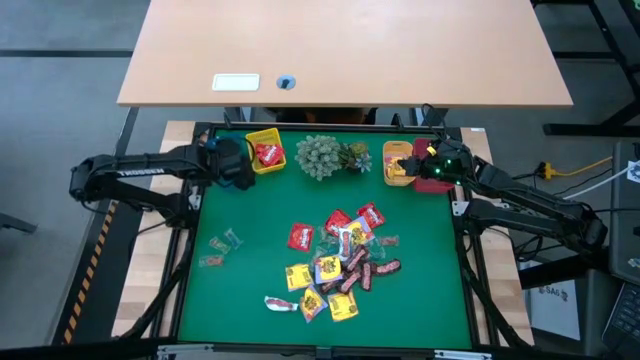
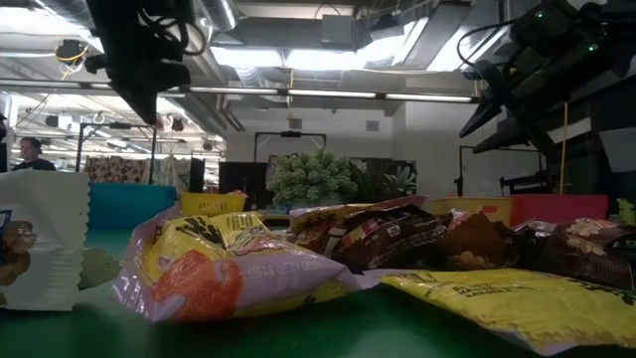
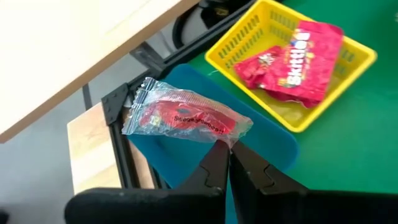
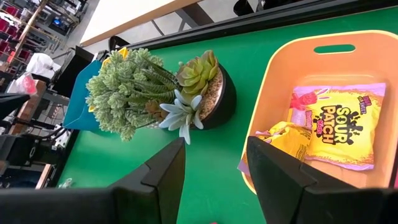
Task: Sort candy
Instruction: Put the red gummy into the blue bin, then put the red candy into the yellow bin
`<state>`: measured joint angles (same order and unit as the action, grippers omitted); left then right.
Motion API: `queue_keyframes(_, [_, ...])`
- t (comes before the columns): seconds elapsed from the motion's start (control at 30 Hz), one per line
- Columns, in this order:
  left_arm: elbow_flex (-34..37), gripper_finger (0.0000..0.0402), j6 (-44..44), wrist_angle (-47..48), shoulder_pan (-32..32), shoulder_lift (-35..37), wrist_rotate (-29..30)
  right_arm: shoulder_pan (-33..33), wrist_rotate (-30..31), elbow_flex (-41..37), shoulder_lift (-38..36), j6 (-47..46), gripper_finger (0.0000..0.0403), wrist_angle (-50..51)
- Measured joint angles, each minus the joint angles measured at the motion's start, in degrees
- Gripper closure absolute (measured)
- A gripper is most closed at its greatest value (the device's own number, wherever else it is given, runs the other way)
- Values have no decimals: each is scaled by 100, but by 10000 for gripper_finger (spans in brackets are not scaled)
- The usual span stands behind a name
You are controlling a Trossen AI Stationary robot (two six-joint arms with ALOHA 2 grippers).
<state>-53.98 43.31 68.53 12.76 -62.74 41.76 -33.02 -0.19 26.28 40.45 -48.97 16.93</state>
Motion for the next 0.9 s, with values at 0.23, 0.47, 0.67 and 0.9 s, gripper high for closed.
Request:
queue_keyframes(0.23, [0, 358, -19, 0, 275, 0, 1, 1, -1, 0, 0, 0, 230, 0])
queue_keyframes(0.47, [0, 292, -32, -1, 386, 0, -50, 1, -1, 0, 0, 0, 230, 0])
queue_keyframes(0.67, [0, 271, -30, -17, 386, 0, -296, 0, -317, 0, -9, -2, 230, -50])
queue_keyframes(0.9, [0, 270, -25, -29, 384, -2, -398, 14, -1731, 0, -109, -53, 230, -460])
